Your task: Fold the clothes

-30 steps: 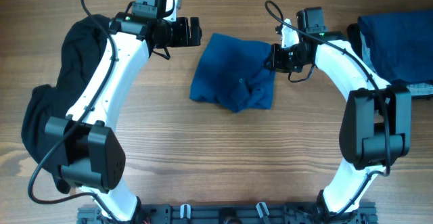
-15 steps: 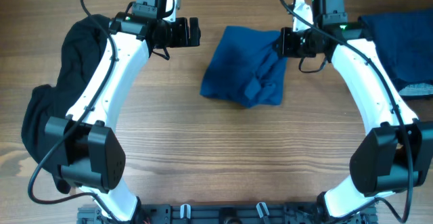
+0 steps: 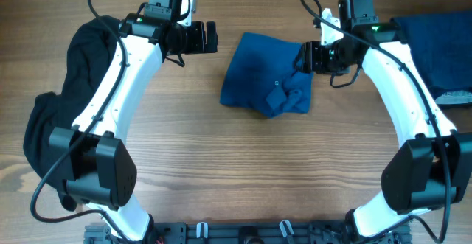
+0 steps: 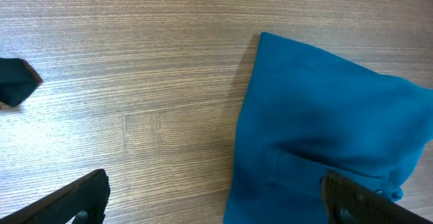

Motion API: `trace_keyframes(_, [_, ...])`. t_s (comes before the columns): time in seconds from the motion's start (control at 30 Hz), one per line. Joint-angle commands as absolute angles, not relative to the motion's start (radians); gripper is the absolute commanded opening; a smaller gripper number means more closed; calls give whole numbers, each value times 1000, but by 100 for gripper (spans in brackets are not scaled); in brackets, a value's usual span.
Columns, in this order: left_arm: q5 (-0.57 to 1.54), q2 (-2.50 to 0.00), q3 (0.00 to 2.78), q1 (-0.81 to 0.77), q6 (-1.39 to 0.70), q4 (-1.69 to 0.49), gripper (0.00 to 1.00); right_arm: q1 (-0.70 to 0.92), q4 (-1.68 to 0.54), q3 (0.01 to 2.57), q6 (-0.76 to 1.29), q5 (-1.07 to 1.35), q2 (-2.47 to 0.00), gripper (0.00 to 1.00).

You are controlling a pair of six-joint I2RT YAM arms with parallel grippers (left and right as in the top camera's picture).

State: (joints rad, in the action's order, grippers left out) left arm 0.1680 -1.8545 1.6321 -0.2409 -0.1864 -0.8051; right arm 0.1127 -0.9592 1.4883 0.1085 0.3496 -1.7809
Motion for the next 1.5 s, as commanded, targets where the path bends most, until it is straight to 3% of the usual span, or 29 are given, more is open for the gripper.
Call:
trace_keyframes(0.0, [159, -1839, 1636, -238, -187, -805, 100, 114, -965, 1407, 109, 344, -1760, 50])
trace_keyframes(0.23, [159, -1839, 1636, -238, -188, -802, 100, 164, -945, 1303, 118, 420, -1760, 48])
trace_keyframes(0.4, [159, -1839, 1636, -238, -187, -805, 100, 230, -804, 1222, 207, 453, -1760, 44])
trace_keyframes(0.9, [159, -1839, 1636, -238, -187, -805, 100, 272, -688, 1217, -135, 320, -1764, 43])
trace_keyframes(0.93, [159, -1839, 1636, -238, -187, -806, 100, 272, -690, 1217, -137, 321, -1764, 42])
trace_keyframes(1.03, [159, -1839, 1636, -238, -187, -806, 100, 272, -707, 1217, -139, 321, -1764, 6])
trace_keyframes(1.23, [159, -1839, 1636, -238, -187, -806, 100, 270, -735, 1259, -154, 342, -1740, 4])
trace_keyframes(1.47, [154, -1839, 1636, -238, -187, -806, 100, 270, -873, 1526, -211, 278, -1719, 4])
